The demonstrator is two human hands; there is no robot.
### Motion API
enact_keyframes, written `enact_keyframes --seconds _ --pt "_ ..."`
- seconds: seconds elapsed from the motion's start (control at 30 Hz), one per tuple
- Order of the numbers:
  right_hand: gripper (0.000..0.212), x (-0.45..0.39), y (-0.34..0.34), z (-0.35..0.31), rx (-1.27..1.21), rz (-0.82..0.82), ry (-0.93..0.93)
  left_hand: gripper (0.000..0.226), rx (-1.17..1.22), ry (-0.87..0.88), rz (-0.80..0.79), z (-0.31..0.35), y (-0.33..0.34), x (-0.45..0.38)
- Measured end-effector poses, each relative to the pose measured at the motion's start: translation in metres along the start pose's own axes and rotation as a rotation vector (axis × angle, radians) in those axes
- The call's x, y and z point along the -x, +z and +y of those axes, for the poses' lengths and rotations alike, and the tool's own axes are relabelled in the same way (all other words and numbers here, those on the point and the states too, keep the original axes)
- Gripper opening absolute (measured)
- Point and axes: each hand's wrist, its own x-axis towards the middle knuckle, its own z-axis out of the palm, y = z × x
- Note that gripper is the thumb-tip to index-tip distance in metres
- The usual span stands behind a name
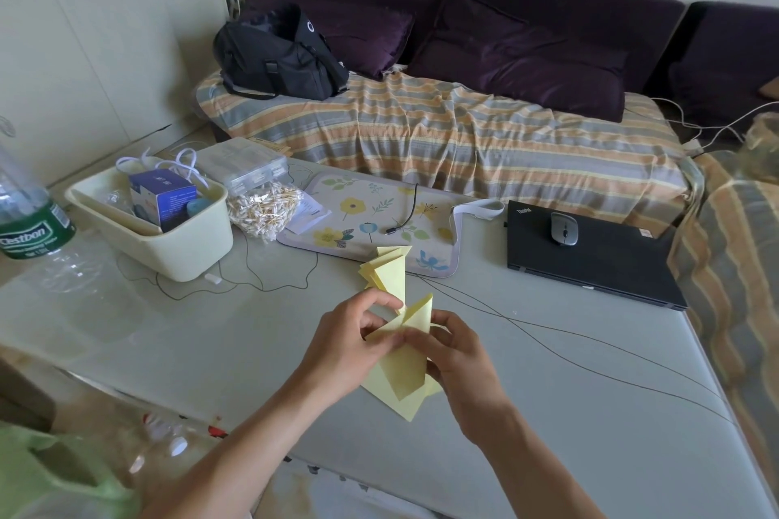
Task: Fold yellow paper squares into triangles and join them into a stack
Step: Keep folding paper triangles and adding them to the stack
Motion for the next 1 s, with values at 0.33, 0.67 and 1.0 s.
enact_keyframes --seconds 0.33,0.67,1.0 --pt "0.029 -0.0005 0.0017 0.0006 -0.002 -0.028 -0.016 0.017 -0.15 0.074 -0.003 -0.0035 -0.0054 -0.0021" --pt "0.012 -0.0014 -0.0017 0.0002 0.056 0.032 -0.033 0.023 -0.172 0.147 0.067 -0.0024 -0.0084 -0.0037" --pt "0.01 -0.0003 -0.0003 -0.0014 0.019 0.029 -0.048 0.019 -0.148 0.17 0.057 0.0007 -0.0097 -0.0038"
